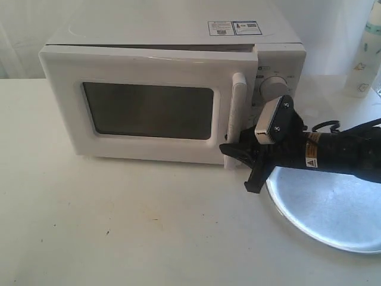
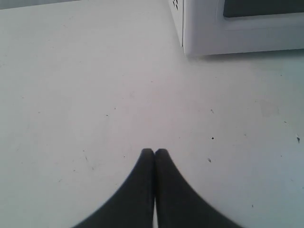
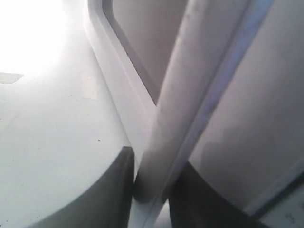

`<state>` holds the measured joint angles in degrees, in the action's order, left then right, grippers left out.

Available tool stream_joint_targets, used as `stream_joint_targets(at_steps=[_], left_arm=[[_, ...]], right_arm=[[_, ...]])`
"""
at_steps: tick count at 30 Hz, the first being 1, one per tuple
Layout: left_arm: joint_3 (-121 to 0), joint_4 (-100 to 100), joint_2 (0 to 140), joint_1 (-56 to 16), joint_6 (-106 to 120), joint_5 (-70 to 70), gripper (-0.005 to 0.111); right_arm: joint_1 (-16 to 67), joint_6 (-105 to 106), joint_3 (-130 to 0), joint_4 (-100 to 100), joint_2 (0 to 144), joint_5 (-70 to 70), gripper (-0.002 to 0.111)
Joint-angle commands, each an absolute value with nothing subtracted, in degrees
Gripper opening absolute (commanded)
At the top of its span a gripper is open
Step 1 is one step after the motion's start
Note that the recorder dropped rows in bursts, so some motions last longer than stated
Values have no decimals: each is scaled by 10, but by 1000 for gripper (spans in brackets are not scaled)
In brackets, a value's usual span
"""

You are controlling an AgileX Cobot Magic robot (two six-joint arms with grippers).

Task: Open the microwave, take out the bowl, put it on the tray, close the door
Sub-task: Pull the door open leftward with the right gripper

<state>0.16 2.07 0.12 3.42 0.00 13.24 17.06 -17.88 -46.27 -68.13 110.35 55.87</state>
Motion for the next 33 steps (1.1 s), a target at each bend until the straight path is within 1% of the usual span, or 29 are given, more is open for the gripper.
stream_joint_targets(at_steps=[1, 3, 5, 7, 8, 11, 13, 15, 17, 24, 30, 33], left_arm=[[0, 26, 0, 32, 0, 133, 0], [0, 26, 0, 32, 0, 133, 0], [0, 26, 0, 32, 0, 133, 0], [0, 26, 0, 32, 0, 133, 0], [0, 26, 0, 32, 0, 133, 0], [0, 26, 0, 32, 0, 133, 0], [0, 26, 0, 32, 0, 133, 0], [0, 26, 0, 32, 0, 133, 0], [0, 26, 0, 32, 0, 133, 0], [0, 26, 0, 32, 0, 133, 0], [0, 26, 0, 32, 0, 133, 0], [0, 26, 0, 32, 0, 133, 0]], right_arm=[[182, -156, -473, -749, 1099, 618, 0], [182, -168, -473, -771, 1092, 620, 0], [182, -242, -473, -774, 1080, 620, 0], [182, -291, -472, -769, 1063, 614, 5], [182, -323, -472, -788, 1049, 597, 14], [182, -410, -472, -871, 1026, 562, 34], [182, -510, -472, -981, 1013, 563, 44], [182, -566, -468, -999, 1006, 564, 49], [182, -626, -459, -999, 1000, 582, 49], [182, -709, -433, -999, 978, 700, 49], [189, -705, -385, -999, 968, 700, 49], [203, -702, -371, -999, 958, 700, 46]])
